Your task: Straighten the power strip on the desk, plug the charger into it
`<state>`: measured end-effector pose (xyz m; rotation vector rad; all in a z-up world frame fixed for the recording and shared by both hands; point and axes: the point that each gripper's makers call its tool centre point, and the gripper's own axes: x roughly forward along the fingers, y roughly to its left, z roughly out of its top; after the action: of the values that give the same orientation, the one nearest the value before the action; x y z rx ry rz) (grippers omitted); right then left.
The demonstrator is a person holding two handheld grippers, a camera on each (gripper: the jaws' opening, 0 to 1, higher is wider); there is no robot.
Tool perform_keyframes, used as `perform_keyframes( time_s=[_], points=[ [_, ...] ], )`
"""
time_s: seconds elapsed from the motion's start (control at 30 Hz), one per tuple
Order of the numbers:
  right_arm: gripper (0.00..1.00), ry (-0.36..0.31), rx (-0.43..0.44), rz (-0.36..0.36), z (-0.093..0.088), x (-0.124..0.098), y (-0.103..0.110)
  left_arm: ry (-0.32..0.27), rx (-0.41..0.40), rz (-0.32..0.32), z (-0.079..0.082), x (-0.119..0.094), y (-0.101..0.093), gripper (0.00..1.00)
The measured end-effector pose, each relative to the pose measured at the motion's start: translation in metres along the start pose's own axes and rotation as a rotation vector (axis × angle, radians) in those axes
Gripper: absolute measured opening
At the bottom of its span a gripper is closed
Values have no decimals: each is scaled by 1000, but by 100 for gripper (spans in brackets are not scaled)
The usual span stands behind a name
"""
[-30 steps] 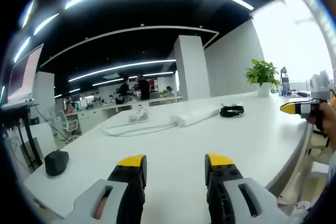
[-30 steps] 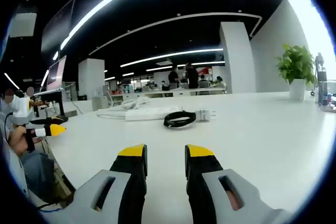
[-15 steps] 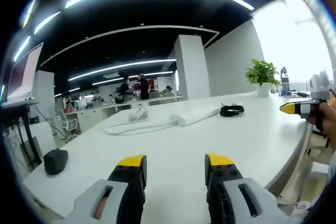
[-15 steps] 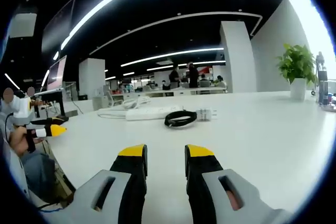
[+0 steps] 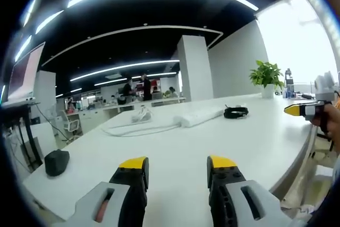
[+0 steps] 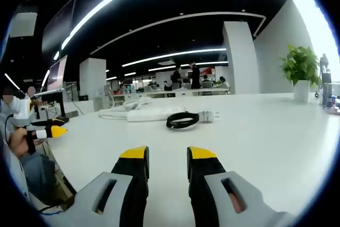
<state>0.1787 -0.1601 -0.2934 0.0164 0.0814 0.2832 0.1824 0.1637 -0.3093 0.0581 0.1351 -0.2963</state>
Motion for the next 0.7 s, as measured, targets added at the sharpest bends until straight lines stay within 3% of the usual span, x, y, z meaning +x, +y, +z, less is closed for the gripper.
perform_keyframes(
  time_s=[0.7],
  points=[
    [28, -11, -9, 14, 7, 5, 3, -6, 0, 0, 3, 1, 1, 44]
  ],
)
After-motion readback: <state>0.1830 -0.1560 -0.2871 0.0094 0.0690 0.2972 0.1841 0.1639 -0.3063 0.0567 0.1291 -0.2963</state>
